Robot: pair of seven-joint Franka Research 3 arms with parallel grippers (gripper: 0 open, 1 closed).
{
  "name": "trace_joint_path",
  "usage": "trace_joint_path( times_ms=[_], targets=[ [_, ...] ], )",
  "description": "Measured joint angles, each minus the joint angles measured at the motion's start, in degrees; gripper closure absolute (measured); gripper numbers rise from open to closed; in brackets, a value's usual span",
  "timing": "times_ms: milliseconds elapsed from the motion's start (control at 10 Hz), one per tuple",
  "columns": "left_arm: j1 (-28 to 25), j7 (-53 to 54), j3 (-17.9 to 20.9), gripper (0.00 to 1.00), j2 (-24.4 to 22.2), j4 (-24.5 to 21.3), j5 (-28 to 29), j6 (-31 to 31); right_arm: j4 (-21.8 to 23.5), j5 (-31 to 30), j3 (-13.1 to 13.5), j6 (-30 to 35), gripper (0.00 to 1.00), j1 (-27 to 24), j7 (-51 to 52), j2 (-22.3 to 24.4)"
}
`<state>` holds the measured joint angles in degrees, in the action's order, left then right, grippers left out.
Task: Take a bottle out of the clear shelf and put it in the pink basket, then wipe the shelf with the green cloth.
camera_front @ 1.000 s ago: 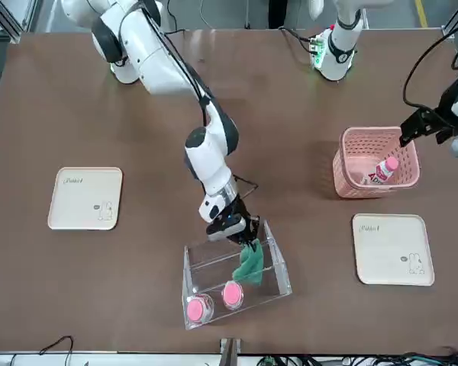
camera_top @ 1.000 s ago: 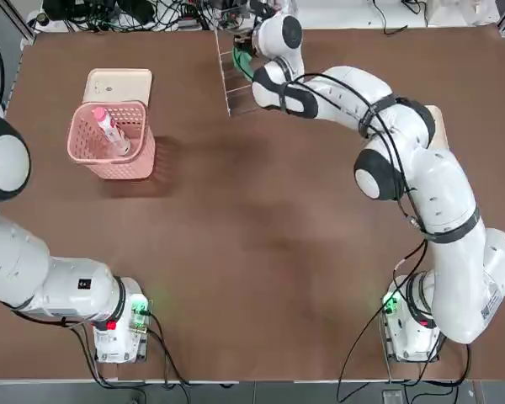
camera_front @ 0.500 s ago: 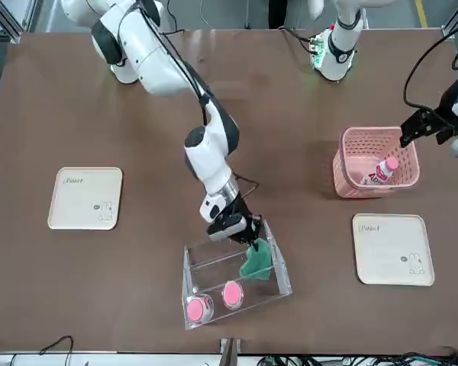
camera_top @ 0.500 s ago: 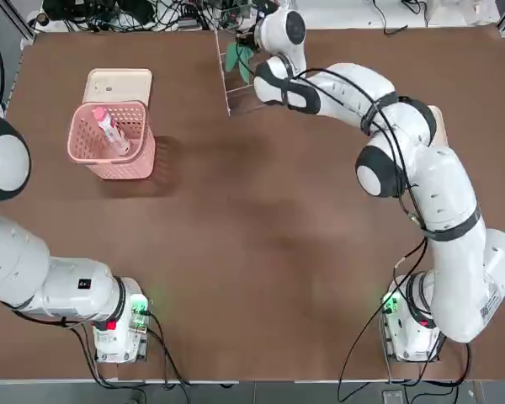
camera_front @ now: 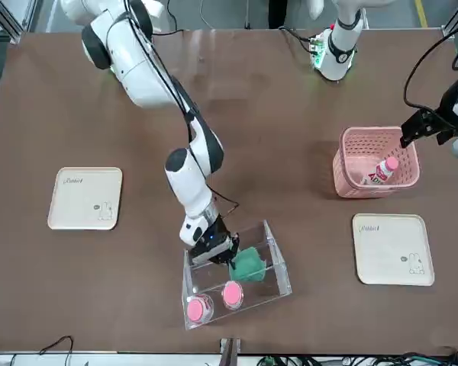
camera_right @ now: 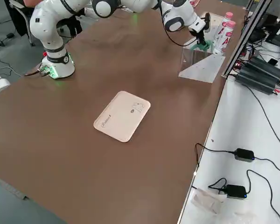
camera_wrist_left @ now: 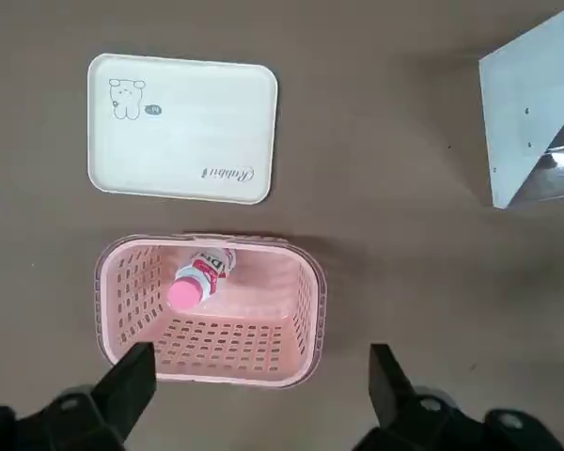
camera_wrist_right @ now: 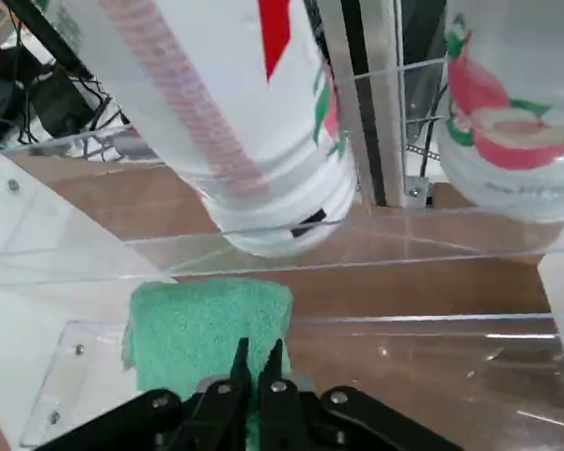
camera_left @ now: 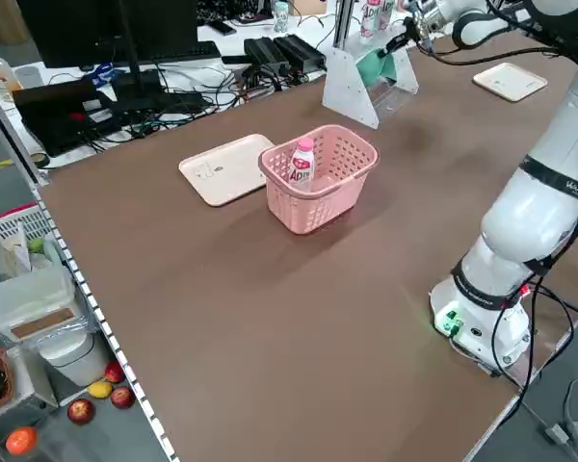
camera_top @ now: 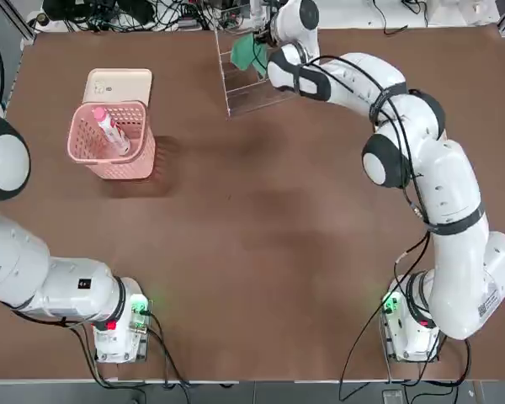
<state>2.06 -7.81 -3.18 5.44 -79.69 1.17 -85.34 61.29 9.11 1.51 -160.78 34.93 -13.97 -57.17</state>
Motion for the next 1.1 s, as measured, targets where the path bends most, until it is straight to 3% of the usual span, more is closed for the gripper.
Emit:
trace_joint_path(
  times_ms=[600, 1100],
  targets=[
    [0.0, 0.0, 0.0, 0.0, 0.0, 0.0, 0.0, -0.1, 1.0, 0.0, 0.1, 6.2, 0.95, -1.1, 4.4, 2.2],
    [0.0, 0.0, 0.0, 0.0, 0.0, 0.0, 0.0, -0.1, 1.4, 0.0, 1.9, 13.6, 0.95, -2.0, 15.8, 4.7]
  ],
)
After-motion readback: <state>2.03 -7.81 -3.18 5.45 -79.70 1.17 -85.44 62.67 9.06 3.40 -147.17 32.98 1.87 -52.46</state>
